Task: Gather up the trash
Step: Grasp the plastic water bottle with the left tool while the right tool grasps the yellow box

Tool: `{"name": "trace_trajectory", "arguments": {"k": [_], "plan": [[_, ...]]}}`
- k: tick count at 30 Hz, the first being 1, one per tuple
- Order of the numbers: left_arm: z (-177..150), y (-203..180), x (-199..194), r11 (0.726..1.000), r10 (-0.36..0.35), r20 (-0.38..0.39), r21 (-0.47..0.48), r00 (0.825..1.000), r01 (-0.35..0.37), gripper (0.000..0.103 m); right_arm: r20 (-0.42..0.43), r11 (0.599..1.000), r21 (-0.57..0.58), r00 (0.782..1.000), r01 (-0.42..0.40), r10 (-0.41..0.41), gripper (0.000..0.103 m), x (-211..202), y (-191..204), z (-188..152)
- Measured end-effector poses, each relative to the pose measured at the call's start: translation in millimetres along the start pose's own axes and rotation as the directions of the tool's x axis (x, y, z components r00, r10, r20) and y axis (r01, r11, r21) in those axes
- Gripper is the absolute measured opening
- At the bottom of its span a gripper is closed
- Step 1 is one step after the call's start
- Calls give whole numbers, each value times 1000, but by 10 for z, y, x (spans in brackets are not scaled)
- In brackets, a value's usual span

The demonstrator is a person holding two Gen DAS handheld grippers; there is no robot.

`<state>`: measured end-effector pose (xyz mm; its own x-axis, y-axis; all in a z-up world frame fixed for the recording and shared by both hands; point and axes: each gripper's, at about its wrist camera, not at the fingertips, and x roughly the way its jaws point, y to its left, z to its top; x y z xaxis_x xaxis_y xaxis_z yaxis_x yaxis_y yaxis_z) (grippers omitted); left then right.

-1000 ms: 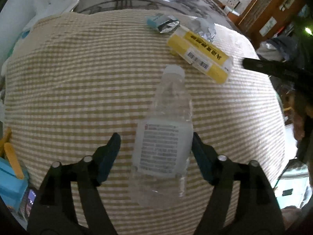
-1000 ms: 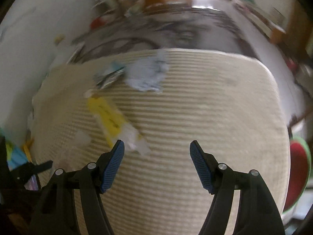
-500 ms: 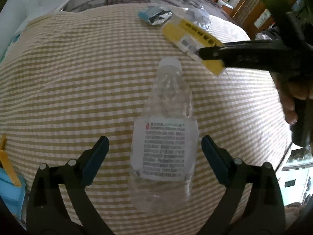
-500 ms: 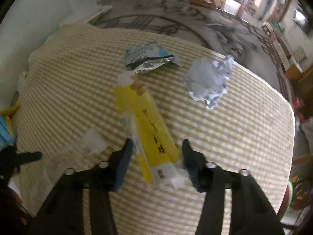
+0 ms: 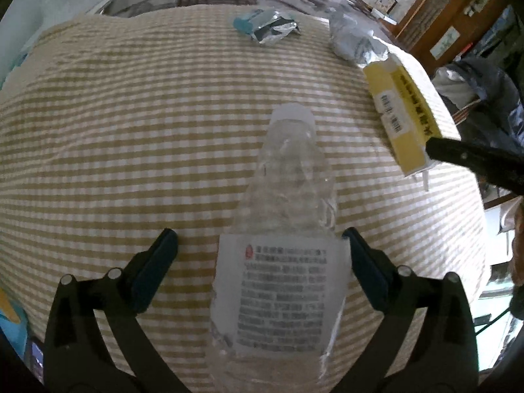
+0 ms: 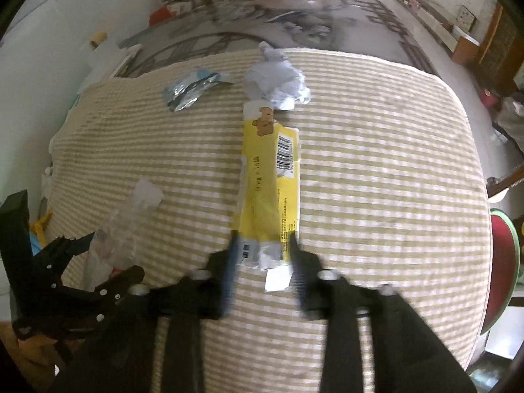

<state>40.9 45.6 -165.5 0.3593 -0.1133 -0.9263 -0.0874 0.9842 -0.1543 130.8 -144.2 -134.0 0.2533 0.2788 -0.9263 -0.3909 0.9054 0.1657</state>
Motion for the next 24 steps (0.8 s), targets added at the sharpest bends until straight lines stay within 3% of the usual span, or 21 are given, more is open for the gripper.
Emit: {"name": "trace_trajectory", "arguments": {"k": [4,9,11,16,19,24], "plan": [[12,-99,86,997,42,-12,71,999,-41,98,22,999,-10,999,37,-37,52,18,67,51],[101,-63,95,1000,5,-37,-4,999,-6,96,18,997,-1,997,72,-72,52,114,71,108],[135,-43,64,999,1,-51,-33,999,-3,82,21,998,-1,997,69,-69,53,115,81,117],[207,-168,-67,1000,-12,-17,19,1000,12,74,28,997,1,997,76,-76,58,133,73,167],[244,-215,-36,1000,-18,-27,23,999,19,59,13,996,14,996,86,-86,59,192,55,216],[253,-257,1,999,-11,-29,44,1000,12,58,-28,996,40,997,75,-74,60,327,24,227]]}}
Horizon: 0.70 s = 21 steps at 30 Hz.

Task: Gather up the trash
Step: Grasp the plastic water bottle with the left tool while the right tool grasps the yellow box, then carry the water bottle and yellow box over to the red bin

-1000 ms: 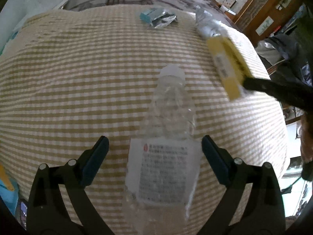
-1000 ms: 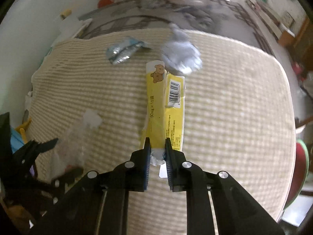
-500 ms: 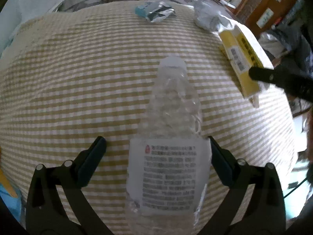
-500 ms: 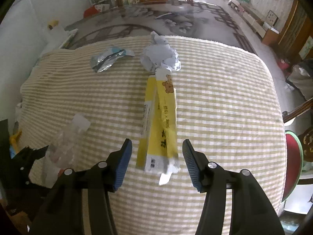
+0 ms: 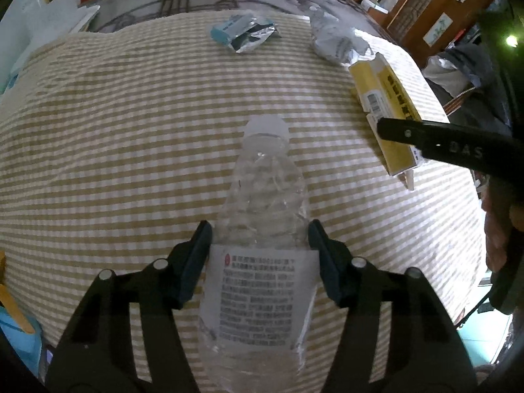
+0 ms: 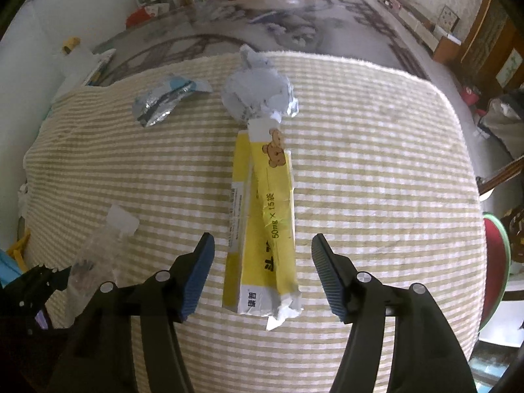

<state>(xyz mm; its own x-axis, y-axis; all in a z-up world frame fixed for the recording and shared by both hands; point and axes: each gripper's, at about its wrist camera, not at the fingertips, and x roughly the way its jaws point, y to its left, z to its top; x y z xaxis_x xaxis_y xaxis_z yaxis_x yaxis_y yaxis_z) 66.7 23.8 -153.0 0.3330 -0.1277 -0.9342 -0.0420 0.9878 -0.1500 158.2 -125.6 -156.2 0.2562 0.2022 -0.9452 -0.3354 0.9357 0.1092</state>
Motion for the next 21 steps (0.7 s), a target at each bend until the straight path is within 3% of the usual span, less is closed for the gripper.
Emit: {"name": "trace_trajectory", "arguments": {"k": [2,3,6,11,21], "plan": [[-7,-10,5,1000,3,5,5,1000,-3,58,-15,1000,11,1000,-8,8,56,57,-17,-5],[-15,-10,6,1000,2,8,4,1000,-2,58,-22,1000,26,1000,-14,15,40,79,-41,-11],[-37,21,-31,1000,2,20,-12,1000,-2,57,15,998,50,999,-38,37,36,-23,-86,-41],[-140,67,-344,1000,-14,88,-21,996,16,57,109,995,63,991,-79,71,35,-359,-163,-143],[56,-359,-763,995,-99,201,47,974,91,57,236,979,169,969,-117,75,36,-917,-414,-764]]}}
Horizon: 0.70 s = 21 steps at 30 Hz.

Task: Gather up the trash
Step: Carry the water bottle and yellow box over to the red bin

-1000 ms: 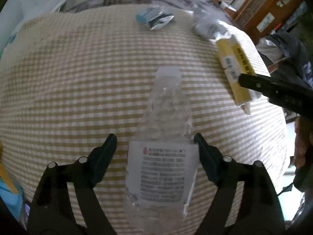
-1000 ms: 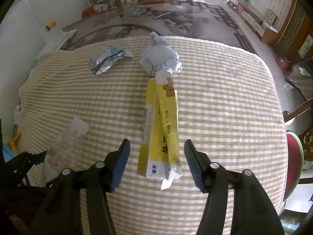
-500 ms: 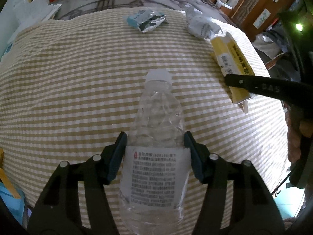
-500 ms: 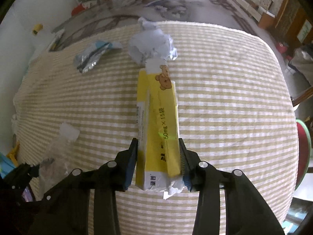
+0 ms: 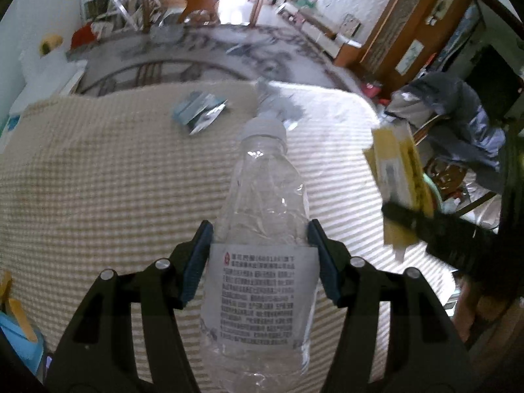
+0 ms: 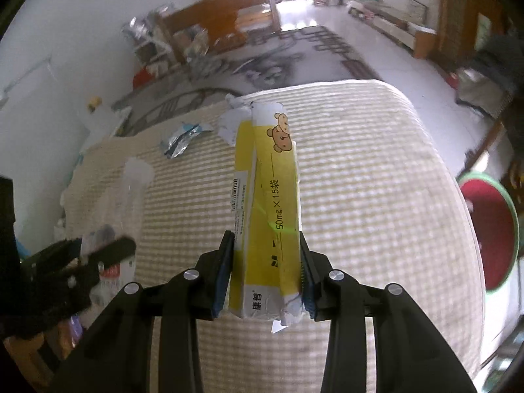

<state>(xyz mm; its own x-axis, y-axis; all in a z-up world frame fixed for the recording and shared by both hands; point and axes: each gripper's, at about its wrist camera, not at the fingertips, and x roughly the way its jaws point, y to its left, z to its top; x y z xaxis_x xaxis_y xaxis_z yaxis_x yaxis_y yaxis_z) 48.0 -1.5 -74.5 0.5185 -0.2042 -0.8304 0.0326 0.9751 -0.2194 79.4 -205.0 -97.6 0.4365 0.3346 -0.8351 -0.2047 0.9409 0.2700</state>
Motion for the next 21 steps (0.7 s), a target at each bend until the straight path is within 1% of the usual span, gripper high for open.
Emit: {"name": "trace_trajectory", "arguments": {"k": [2,4,8,12,17,21], "plan": [[70,-116,-21,1000,-14,15,11,1000,14,57,7,1000,-7,1000,19,-19,36,-64,-49,-4],[121,-232,-55,999,-29,32,23,999,29,57,32,999,3,999,41,-41,36,-138,-130,11],[175,-407,-70,998,-50,49,41,998,48,57,61,998,33,996,57,-59,36,-272,-310,14],[199,-580,-46,996,-61,51,63,997,57,57,60,996,51,995,70,-73,36,-322,-489,-2],[212,-696,-16,996,-61,52,67,997,58,57,63,995,67,995,78,-82,36,-399,-720,-8],[223,-873,10,995,-64,55,76,996,59,57,69,994,77,994,83,-89,36,-462,-873,1]]}}
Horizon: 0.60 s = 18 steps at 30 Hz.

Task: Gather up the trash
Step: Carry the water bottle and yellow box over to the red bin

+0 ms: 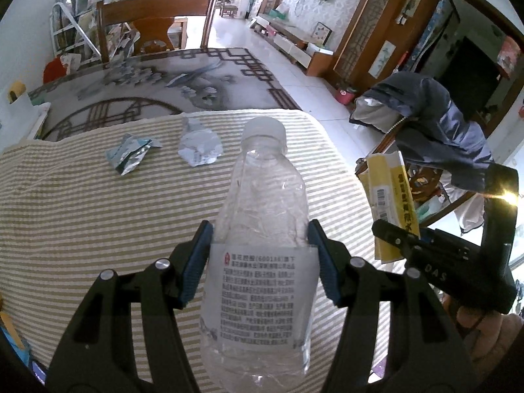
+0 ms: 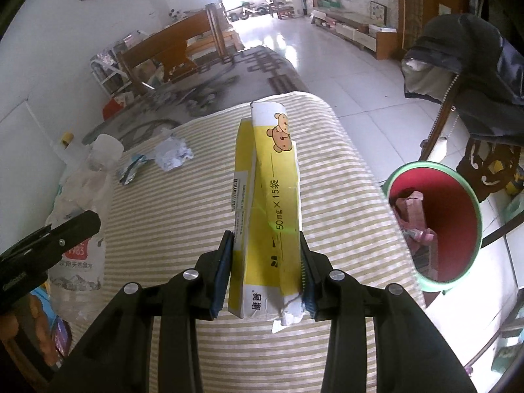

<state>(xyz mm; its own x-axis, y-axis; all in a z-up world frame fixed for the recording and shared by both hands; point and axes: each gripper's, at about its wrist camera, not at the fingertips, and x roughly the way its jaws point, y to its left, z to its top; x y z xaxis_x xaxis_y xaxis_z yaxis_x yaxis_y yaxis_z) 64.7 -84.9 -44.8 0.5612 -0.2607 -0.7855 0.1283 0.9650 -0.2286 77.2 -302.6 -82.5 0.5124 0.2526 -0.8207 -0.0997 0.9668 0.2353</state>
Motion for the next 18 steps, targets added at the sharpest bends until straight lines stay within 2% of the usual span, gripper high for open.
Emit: {"name": "trace_trajectory", "arguments": {"k": [18], "plan": [[161,-919,306,996,-43,-7,71,999,44,57,18,997,70,999,32,-34,36,-171,-911,113]]}}
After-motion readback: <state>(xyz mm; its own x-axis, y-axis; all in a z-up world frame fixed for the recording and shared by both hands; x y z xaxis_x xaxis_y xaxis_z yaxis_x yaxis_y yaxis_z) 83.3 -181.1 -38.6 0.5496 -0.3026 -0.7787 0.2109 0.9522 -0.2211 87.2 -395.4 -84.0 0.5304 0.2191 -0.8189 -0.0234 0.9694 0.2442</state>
